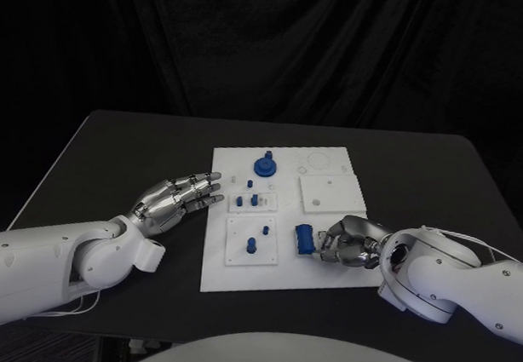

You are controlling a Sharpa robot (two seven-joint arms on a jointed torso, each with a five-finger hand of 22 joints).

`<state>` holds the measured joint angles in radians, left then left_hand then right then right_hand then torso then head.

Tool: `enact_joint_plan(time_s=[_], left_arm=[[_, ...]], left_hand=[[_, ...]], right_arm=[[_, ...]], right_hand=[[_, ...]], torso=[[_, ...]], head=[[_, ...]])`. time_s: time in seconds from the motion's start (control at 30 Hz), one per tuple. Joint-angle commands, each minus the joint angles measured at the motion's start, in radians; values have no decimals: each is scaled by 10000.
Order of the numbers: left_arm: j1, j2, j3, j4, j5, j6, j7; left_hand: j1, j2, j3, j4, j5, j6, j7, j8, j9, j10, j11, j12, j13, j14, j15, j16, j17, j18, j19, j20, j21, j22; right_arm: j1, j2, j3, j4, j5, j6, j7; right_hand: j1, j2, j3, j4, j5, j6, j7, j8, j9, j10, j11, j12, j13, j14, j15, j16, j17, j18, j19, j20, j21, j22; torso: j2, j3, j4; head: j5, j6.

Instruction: Assemble the parts on the task board

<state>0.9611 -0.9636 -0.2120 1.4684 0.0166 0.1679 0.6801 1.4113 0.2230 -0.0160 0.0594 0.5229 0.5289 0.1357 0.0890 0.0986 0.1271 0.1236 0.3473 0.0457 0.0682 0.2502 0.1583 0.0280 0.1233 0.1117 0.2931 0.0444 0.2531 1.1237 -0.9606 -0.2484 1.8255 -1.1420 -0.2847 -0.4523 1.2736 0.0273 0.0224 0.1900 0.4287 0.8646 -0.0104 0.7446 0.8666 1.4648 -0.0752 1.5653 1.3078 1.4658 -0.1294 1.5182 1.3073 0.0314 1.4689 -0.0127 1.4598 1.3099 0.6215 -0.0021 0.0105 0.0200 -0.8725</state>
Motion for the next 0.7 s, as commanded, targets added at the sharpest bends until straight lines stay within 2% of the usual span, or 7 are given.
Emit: enact_joint_plan(time_s=[0.03, 0.07, 0.23, 0.4, 0.43, 0.6, 0.7], left_arm=[[-15, 14, 9, 15, 0, 133, 895], [-15, 13, 9, 15, 0, 134, 892], [-17, 2, 9, 16, 0, 130, 892], [-18, 0, 9, 16, 0, 134, 899], [-18, -2, 9, 17, 0, 134, 904], [-20, -9, 9, 29, 0, 117, 916], [-20, -15, 9, 39, 0, 100, 915]], left_hand=[[-60, 0, 81, -3, 69, -49, 10, -6, -10, -24, 62, -27, -8, -19, 28, -12, 3, -160, 36, 3, 45, -8], [-60, 0, 81, -3, 69, -49, 10, -6, -10, -24, 62, -27, -8, -19, 28, -12, 3, -160, 36, 3, 45, -8], [-65, 2, 90, -5, 72, -39, 14, -3, -8, -22, 65, -19, -6, -19, 29, -12, 3, -161, 36, 3, 44, -12], [-65, 2, 90, -5, 72, -39, 14, -3, -8, -22, 65, -19, -6, -19, 29, -12, 3, -161, 36, 3, 44, -12], [-65, 2, 90, -5, 72, -39, 14, -3, -8, -22, 65, -19, -6, -19, 29, -12, 3, -161, 36, 3, 44, -12], [-67, 3, 100, -8, 77, -29, 18, 0, -6, -18, 69, -9, -5, -17, 30, -8, 4, -162, 37, 3, 44, -13], [-68, 3, 113, -16, 88, -5, 21, 6, -1, -10, 75, 9, -2, -14, 30, -1, 6, -163, 43, 3, 46, -5]], right_arm=[[-22, 29, 1, -4, -67, 549, -26], [-24, 36, 1, -5, -67, 614, -32], [-39, 41, 0, 13, -67, 744, -47], [-45, -42, 1, 131, -67, 586, -11], [-44, -130, 2, 234, -67, 446, 12], [29, -622, 11, 703, -246, 82, -20], [225, -950, 13, 943, -459, -30, -138]], right_hand=[[-46, -130, -51, -15, -300, -69, 21, -26, 15, 1060, 9, 55, 2630, 822, 3, -18, 1410, -17, 545, -41, -19, 2213], [-54, -143, -60, -4, -370, -71, 25, -26, 17, 1060, 14, 55, 2630, 822, 6, -18, 1411, -17, 545, -37, -18, 2213], [-200, -237, -239, 154, -1365, -52, 64, 37, 65, 1060, 51, 55, 2630, 820, 41, -26, 1392, -14, 541, -1, -31, 2209], [-344, -298, -420, 292, -1866, -34, 81, 99, 107, 1060, 69, 55, 2630, 817, 56, -34, 1375, -10, 536, 15, -46, 2205], [-437, -372, -551, 370, -2212, -32, 93, 129, 129, 1060, 78, 55, 2630, 814, 65, -41, 1358, -5, 529, 24, -68, 2198], [-479, -404, -644, 438, -2365, -134, 121, 78, 110, 1060, 97, 55, 2630, 811, 76, -50, 1336, 3, 518, 32, -97, 2187], [-426, -353, -680, 531, -2059, -378, 213, -266, -146, 1060, 172, 55, 2630, 809, 131, -58, 1318, 4, 516, 69, -107, 2184]], torso=[[-1, 4, 1], [0, 5, 5], [1, 5, -8], [-3, 4, -8], [-4, 6, -13], [-1, 8, -13], [-1, 4, -17]], head=[[16, -1], [20, -1], [37, -1], [26, -1], [23, -1], [8, -1], [-17, -1]])
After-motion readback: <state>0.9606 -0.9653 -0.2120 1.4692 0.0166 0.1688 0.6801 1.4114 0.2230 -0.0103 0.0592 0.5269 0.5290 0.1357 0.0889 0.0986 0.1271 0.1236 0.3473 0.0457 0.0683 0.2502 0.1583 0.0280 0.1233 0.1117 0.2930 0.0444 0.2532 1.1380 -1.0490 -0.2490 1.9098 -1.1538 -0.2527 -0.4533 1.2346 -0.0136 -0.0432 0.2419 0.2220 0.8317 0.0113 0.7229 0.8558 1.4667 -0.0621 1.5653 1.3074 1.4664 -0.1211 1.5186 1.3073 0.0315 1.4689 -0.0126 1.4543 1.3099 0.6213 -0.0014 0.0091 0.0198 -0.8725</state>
